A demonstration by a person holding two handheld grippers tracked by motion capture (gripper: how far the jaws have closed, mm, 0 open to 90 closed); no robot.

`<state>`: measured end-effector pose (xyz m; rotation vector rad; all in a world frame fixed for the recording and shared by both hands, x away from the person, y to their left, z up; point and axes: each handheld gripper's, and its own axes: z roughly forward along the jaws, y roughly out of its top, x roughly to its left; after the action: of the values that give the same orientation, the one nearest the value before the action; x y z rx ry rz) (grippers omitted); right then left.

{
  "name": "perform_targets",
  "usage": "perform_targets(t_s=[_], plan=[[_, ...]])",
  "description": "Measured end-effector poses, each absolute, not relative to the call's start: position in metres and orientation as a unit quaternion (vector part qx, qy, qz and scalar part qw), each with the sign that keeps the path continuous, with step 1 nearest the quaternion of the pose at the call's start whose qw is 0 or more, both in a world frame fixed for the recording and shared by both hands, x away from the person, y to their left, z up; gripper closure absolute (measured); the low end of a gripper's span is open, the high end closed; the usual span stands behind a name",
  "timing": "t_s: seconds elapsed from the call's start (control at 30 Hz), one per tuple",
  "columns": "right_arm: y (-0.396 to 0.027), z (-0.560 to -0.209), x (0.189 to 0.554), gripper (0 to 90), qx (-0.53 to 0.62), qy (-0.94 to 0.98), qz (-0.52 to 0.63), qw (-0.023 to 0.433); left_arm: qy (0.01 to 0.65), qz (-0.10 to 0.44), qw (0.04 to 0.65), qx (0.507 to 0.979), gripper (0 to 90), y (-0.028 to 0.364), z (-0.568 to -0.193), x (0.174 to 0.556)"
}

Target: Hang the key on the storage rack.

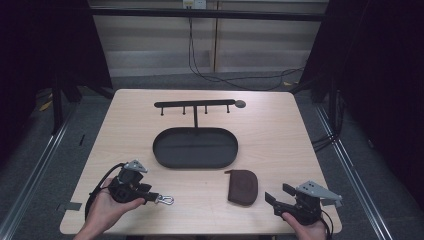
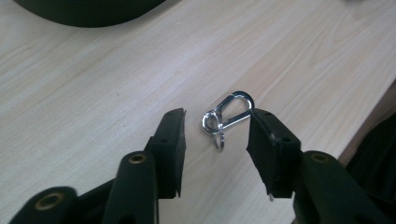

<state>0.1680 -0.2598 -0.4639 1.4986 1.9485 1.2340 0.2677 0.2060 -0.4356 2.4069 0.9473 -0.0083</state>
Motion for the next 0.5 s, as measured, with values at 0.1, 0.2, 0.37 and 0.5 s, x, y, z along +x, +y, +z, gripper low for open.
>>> perform_targets(t_s=[0.1,0.2,0.37,0.5], plan=[[-0.26,-0.464,0.168,24.8,0.534,0.696,0.439,0.194,0.349,-0.008,0.256,0.901,62.1,0.203,-0.437,0.269],[-0.26,-0.464,0.169,24.8,0.535,0.696,0.438,0.194,0.346,-0.02,0.237,0.908,63.7,0.198,-0.439,0.271],[-0.26,-0.465,0.169,24.8,0.535,0.696,0.439,0.192,0.327,-0.013,0.22,0.919,66.9,0.188,-0.436,0.272],[-0.26,-0.464,0.169,24.8,0.534,0.697,0.439,0.191,0.324,-0.015,0.195,0.926,68.7,0.179,-0.438,0.276]])
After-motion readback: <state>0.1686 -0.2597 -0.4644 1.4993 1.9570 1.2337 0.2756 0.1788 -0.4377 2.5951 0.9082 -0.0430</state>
